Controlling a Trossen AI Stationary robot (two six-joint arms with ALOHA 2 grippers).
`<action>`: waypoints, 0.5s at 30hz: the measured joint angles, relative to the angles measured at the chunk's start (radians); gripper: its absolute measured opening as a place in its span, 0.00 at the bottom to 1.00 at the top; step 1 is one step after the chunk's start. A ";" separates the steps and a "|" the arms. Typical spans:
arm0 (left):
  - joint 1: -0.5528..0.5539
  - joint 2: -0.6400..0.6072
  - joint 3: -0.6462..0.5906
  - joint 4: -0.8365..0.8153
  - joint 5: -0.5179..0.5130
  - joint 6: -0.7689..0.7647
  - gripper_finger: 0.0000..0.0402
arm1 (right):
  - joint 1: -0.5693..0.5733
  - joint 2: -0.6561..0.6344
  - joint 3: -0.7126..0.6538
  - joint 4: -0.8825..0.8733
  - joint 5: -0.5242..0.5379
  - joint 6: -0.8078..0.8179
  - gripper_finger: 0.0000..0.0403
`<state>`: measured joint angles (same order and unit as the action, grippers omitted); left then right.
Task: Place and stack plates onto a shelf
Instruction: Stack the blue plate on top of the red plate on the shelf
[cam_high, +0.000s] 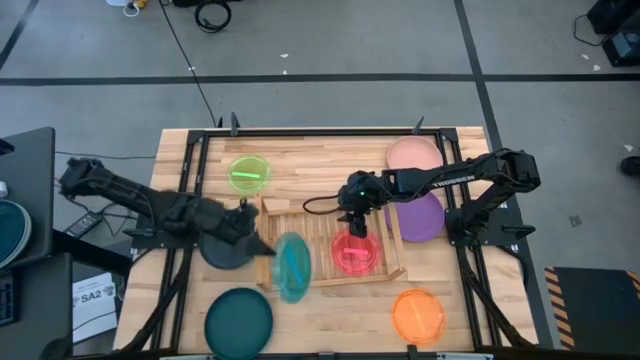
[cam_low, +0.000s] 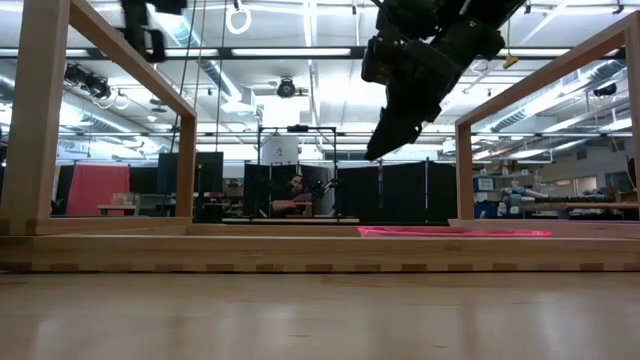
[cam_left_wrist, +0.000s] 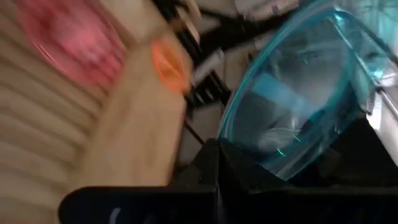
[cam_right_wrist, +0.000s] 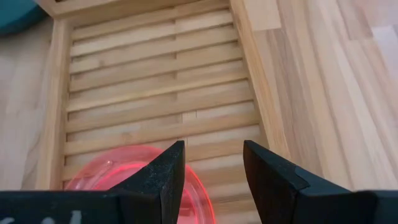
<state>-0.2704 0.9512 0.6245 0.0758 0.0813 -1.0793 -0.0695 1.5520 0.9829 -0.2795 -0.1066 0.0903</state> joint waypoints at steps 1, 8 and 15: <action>0.031 0.000 0.000 0.001 0.000 0.029 0.01 | -0.003 0.000 0.008 -0.009 0.000 0.011 0.42; 0.239 0.000 0.000 0.002 0.001 0.227 0.01 | -0.049 0.000 0.122 -0.220 -0.001 0.016 0.42; 0.390 0.000 0.000 0.002 0.054 0.335 0.01 | -0.143 -0.001 0.309 -0.515 0.150 -0.123 0.42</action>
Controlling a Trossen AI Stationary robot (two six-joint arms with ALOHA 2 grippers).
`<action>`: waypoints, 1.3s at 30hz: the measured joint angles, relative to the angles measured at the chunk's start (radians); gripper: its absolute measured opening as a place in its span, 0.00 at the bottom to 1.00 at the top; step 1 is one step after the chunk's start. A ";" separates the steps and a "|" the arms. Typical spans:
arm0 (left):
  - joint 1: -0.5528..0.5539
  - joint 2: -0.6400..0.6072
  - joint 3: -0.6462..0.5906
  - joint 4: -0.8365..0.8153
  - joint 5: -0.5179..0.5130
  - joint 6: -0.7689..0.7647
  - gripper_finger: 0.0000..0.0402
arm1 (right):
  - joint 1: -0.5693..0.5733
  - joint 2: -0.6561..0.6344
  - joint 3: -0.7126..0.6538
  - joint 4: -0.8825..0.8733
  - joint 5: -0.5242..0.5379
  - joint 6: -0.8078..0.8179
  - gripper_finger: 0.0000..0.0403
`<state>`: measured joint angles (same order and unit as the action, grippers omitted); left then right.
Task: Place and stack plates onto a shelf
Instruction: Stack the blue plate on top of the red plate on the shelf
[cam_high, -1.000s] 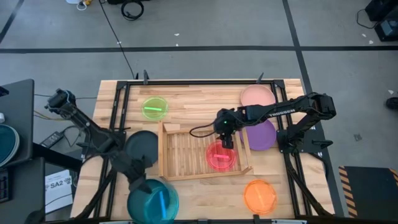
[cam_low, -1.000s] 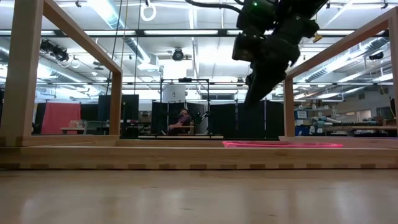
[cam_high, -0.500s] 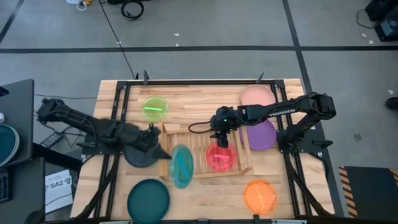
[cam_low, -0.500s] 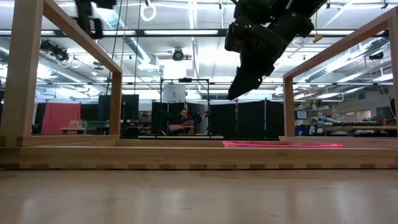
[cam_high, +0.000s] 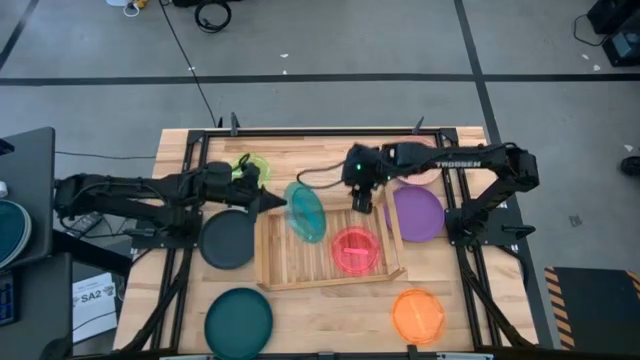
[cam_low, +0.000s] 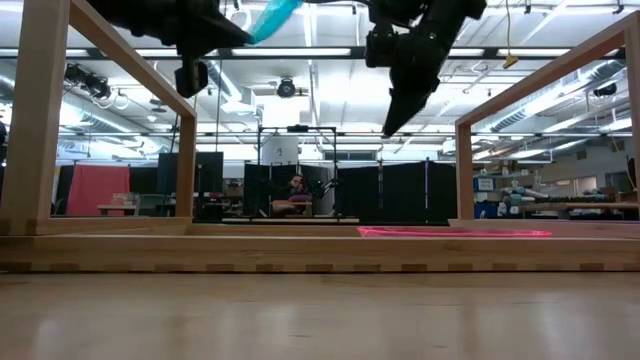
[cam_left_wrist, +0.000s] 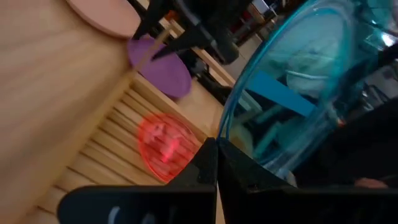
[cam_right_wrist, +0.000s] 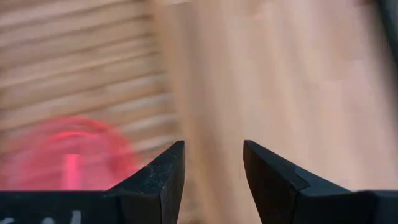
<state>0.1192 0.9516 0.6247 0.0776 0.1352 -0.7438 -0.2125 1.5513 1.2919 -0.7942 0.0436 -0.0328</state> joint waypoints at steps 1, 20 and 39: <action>0.016 0.000 0.000 0.000 0.000 0.013 0.01 | -0.019 0.000 0.027 -0.024 0.029 -0.024 0.42; 0.272 0.002 0.000 0.000 -0.289 0.194 0.01 | -0.266 -0.001 0.294 0.039 0.042 0.226 0.42; 0.395 0.004 0.000 0.000 -0.435 0.269 0.01 | -0.103 0.000 0.294 0.347 0.078 0.222 0.42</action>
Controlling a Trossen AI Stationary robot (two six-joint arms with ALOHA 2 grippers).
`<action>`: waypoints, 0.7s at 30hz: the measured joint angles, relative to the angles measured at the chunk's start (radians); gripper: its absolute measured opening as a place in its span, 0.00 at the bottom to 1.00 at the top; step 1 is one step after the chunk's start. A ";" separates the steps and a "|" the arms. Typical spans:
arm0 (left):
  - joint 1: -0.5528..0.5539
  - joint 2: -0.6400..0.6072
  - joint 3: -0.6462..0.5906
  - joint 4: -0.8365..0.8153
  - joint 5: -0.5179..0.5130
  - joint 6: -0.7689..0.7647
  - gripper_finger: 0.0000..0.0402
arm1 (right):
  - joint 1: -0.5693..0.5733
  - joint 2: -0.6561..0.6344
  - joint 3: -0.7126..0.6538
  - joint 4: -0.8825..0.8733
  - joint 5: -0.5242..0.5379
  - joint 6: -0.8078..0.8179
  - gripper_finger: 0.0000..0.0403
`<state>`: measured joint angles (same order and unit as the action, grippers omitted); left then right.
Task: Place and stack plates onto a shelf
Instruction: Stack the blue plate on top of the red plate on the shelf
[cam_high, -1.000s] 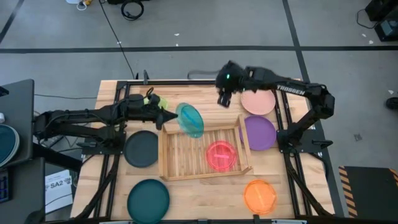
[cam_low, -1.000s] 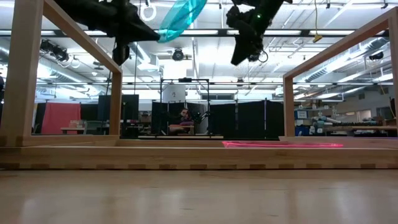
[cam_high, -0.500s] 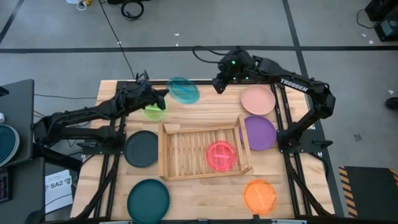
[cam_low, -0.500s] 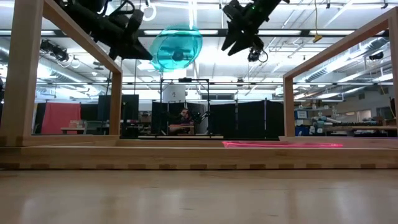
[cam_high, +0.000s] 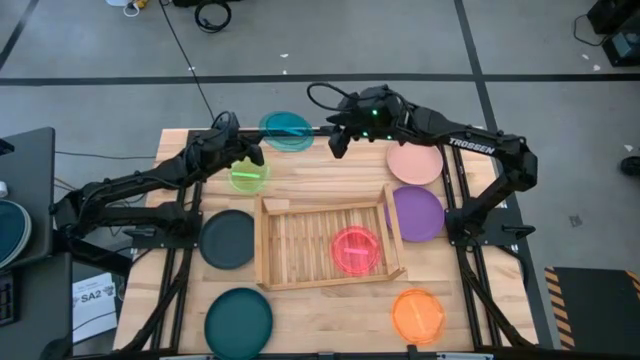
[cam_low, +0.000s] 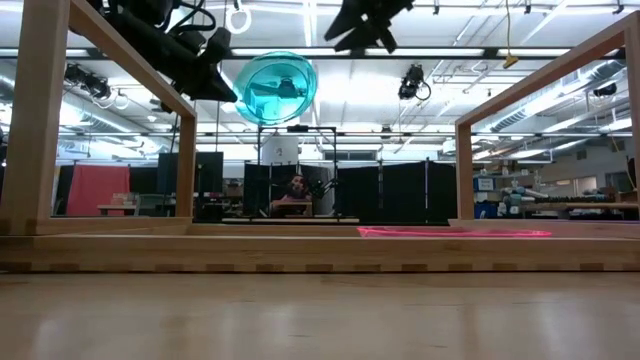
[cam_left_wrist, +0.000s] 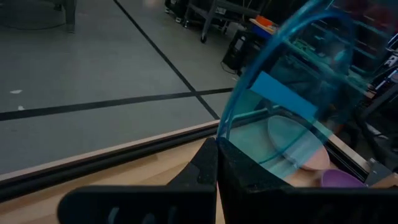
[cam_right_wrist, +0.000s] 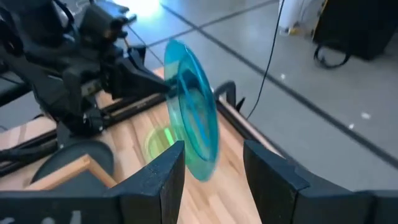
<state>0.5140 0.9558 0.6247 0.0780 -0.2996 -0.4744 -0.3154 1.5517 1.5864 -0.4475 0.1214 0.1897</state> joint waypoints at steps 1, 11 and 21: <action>0.000 0.000 0.000 0.000 0.000 0.000 0.01 | 0.008 0.000 0.000 0.012 0.012 -0.008 0.42; 0.000 0.000 0.000 0.000 0.000 -0.003 0.01 | 0.047 0.000 0.000 0.028 0.044 -0.010 0.42; 0.000 0.000 0.000 0.000 0.000 -0.004 0.01 | 0.047 0.001 -0.163 0.300 0.046 -0.051 0.42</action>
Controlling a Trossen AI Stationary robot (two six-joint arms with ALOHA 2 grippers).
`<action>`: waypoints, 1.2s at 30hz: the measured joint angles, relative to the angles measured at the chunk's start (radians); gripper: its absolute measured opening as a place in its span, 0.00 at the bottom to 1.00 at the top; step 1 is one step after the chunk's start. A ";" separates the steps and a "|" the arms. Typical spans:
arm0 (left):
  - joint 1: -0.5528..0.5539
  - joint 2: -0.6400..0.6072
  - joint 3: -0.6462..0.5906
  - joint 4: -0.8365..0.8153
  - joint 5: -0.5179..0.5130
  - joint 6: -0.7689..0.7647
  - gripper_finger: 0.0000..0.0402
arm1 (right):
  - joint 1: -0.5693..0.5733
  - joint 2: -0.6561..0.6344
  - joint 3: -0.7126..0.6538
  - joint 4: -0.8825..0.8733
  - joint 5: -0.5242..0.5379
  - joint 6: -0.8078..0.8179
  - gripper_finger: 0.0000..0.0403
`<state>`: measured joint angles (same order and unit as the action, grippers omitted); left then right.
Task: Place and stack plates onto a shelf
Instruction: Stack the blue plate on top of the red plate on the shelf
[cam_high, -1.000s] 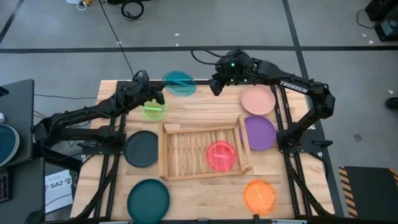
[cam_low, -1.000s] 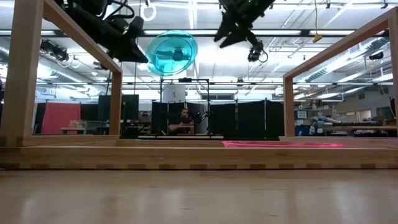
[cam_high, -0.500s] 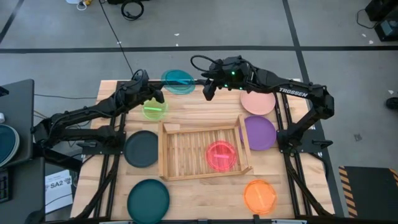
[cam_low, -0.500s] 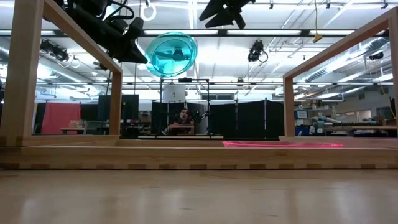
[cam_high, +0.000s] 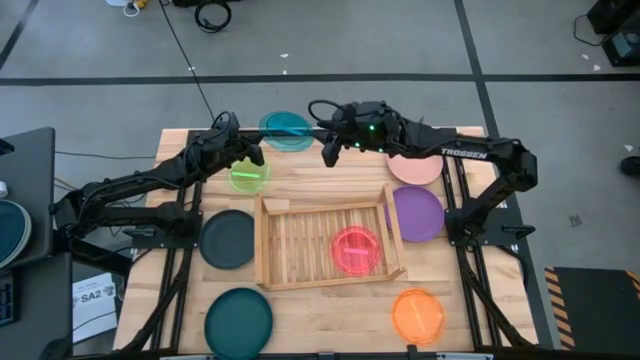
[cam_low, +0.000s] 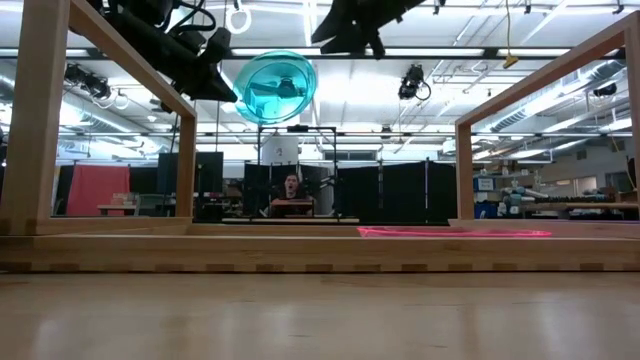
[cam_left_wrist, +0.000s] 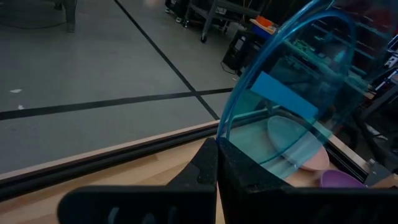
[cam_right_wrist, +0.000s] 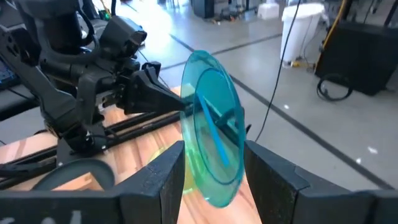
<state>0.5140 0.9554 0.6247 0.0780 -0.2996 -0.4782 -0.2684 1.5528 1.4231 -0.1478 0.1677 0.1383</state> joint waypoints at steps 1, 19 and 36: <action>0.000 0.000 0.000 0.000 0.000 0.000 0.01 | 0.000 0.000 -0.012 0.025 0.000 -0.010 0.42; 0.000 0.000 0.000 0.000 0.000 -0.007 0.01 | -0.004 -0.001 -0.224 0.312 0.079 -0.055 0.42; -0.001 0.000 0.000 0.000 0.008 -0.008 0.01 | -0.022 0.003 -0.347 0.515 0.048 0.008 0.41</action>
<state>0.5129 0.9557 0.6247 0.0780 -0.2920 -0.4858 -0.2905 1.5562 1.0760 0.3671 0.2158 0.1467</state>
